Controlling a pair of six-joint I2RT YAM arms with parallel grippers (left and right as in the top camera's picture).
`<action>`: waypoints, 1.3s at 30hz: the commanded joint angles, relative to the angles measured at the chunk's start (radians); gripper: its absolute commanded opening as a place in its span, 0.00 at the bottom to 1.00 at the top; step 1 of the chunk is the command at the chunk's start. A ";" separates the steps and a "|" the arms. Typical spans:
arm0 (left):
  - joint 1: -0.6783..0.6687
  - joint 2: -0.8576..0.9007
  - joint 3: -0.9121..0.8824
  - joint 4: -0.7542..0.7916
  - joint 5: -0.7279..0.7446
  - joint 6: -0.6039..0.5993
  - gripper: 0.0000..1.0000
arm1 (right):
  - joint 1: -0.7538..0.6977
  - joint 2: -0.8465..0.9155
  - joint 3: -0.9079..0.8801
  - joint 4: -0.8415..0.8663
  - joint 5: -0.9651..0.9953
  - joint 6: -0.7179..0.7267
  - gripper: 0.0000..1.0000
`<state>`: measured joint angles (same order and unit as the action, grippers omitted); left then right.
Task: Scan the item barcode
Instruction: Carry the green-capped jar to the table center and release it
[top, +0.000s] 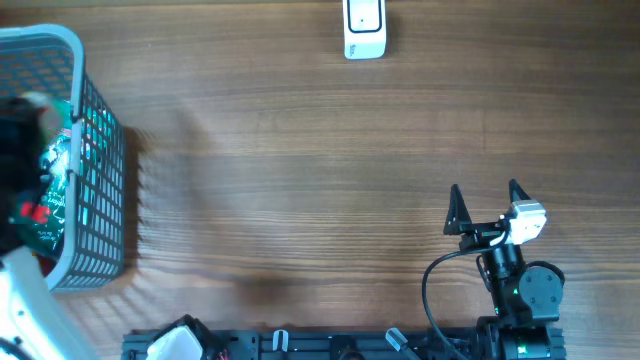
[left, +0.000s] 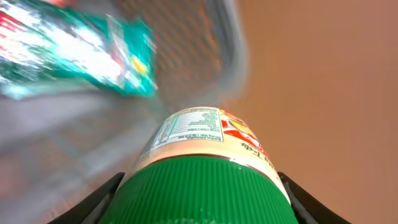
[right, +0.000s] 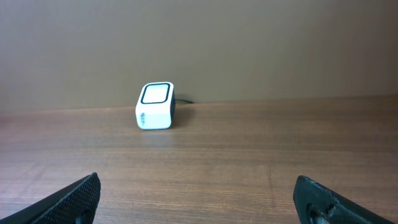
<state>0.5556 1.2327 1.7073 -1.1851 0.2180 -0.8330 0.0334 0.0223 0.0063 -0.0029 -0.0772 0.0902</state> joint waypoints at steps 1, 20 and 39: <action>-0.311 -0.004 0.013 0.003 0.079 0.132 0.48 | 0.005 0.000 -0.001 0.003 0.018 0.017 1.00; -1.183 0.752 -0.132 0.156 -0.364 0.365 0.49 | 0.005 0.000 -0.001 0.003 0.018 0.017 0.99; -1.232 0.727 -0.119 0.172 -0.380 0.306 1.00 | 0.005 0.000 -0.001 0.003 0.018 0.017 1.00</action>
<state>-0.6796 2.0418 1.5288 -0.9569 -0.0921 -0.5175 0.0341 0.0223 0.0063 -0.0029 -0.0765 0.0902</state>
